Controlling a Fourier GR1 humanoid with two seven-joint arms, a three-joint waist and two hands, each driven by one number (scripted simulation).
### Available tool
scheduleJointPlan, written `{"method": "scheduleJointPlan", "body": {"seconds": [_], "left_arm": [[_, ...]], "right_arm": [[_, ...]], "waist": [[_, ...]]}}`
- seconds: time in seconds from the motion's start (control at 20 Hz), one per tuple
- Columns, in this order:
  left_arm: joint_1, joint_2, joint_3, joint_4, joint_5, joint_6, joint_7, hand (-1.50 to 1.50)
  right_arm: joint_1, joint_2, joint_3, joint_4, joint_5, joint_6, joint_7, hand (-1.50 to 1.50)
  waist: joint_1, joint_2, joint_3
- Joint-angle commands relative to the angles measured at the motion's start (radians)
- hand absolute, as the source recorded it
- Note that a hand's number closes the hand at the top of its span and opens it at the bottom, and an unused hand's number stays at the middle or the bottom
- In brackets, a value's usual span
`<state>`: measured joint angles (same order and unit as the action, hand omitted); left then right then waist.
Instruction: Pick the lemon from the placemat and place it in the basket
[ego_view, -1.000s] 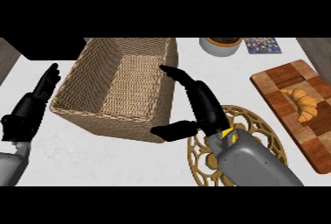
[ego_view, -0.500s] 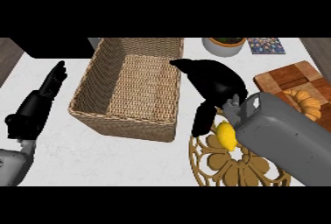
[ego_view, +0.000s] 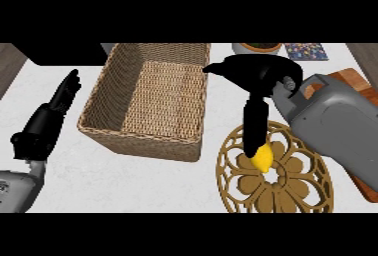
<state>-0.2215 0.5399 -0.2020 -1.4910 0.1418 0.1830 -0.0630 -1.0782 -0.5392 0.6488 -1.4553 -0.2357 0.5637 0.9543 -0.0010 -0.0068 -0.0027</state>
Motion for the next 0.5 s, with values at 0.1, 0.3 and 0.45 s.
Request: {"method": "scheduleJointPlan", "body": {"seconds": [0.1, 0.3, 0.45], "left_arm": [[0.027, 0.006, 0.027, -0.045, -0.001, -0.017, 0.015, 0.0], [-0.02, -0.012, 0.019, -0.036, -0.014, -0.028, 0.074, 0.0], [-0.024, -0.052, 0.003, -0.012, -0.059, 0.004, 0.044, 0.0]], "right_arm": [[-0.001, -0.017, 0.007, -0.006, -0.06, 0.109, 0.157, -1.5], [0.054, 0.0, 0.059, 0.019, 0.01, 0.099, 0.083, -1.5], [0.069, -0.012, 0.077, 0.043, 0.048, 0.131, 0.044, -1.5]], "waist": [[0.002, 0.001, 0.002], [-0.002, 0.006, 0.002], [-0.002, 0.007, 0.002]]}}
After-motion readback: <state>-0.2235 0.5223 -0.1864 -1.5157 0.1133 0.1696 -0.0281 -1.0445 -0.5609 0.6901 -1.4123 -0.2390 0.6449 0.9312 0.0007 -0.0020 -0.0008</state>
